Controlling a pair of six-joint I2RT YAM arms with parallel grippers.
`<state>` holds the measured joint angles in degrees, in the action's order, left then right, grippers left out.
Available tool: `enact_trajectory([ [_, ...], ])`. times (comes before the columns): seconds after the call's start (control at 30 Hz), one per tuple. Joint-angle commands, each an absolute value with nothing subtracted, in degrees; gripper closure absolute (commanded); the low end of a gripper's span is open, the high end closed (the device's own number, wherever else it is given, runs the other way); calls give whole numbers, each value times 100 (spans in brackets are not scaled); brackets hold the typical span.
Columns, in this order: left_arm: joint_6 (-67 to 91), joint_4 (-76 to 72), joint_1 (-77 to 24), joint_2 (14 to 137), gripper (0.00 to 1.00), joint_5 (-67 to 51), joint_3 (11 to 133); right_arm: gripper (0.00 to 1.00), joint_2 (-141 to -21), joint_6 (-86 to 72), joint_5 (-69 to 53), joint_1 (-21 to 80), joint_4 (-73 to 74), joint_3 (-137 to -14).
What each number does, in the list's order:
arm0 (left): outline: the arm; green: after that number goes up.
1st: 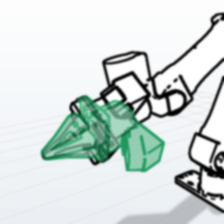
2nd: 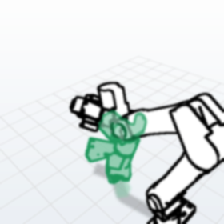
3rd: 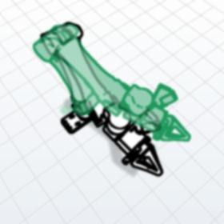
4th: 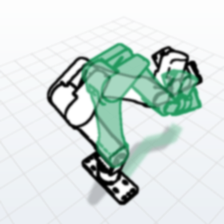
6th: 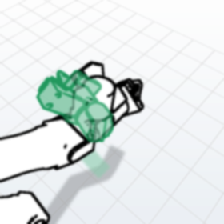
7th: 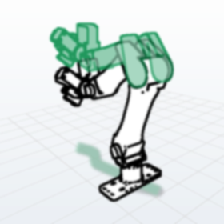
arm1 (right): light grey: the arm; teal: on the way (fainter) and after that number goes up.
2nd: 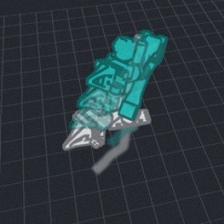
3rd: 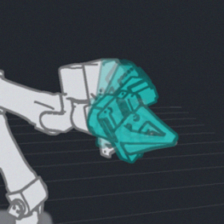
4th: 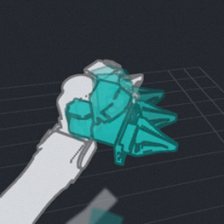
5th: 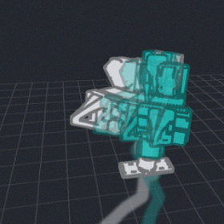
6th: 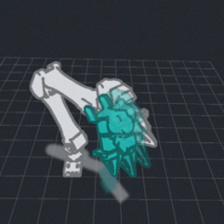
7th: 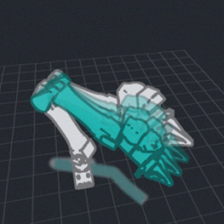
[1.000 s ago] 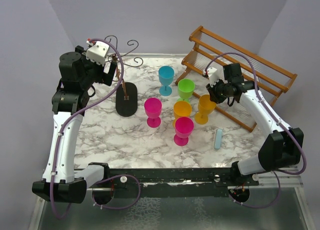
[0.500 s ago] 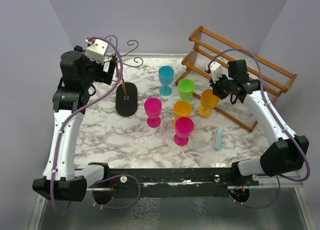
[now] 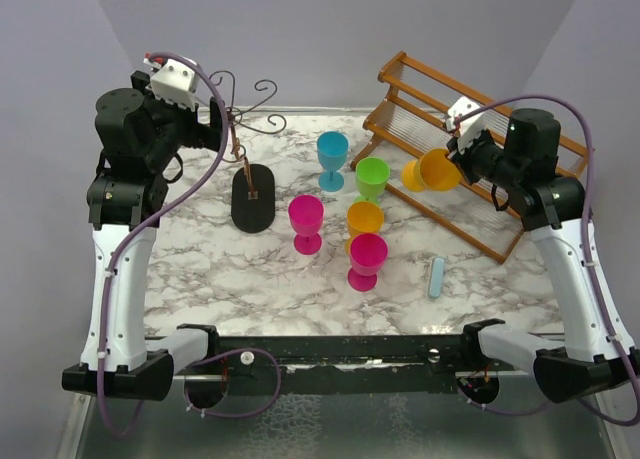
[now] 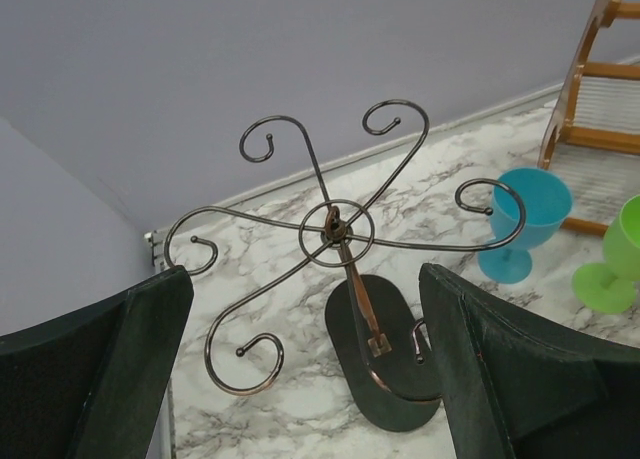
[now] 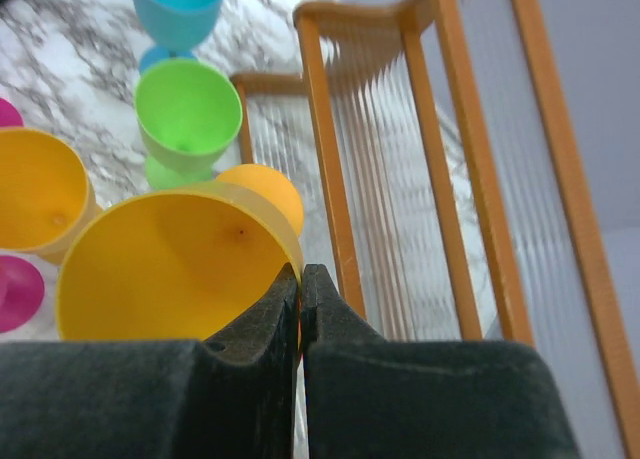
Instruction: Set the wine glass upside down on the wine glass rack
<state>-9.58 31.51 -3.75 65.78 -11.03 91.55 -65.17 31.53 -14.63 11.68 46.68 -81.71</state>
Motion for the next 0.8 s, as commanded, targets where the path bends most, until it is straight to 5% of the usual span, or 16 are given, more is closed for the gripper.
enact_trajectory([
  [0.0,-489,2984,-345,6665,1,-1637,9479,99,-6525,2871,-2267,1204,4347,-8727],
  [0.77,1257,2227,-1503,8097,2,-2871,10597,99,-7770,158,-4187,1213,1647,-10087],
])
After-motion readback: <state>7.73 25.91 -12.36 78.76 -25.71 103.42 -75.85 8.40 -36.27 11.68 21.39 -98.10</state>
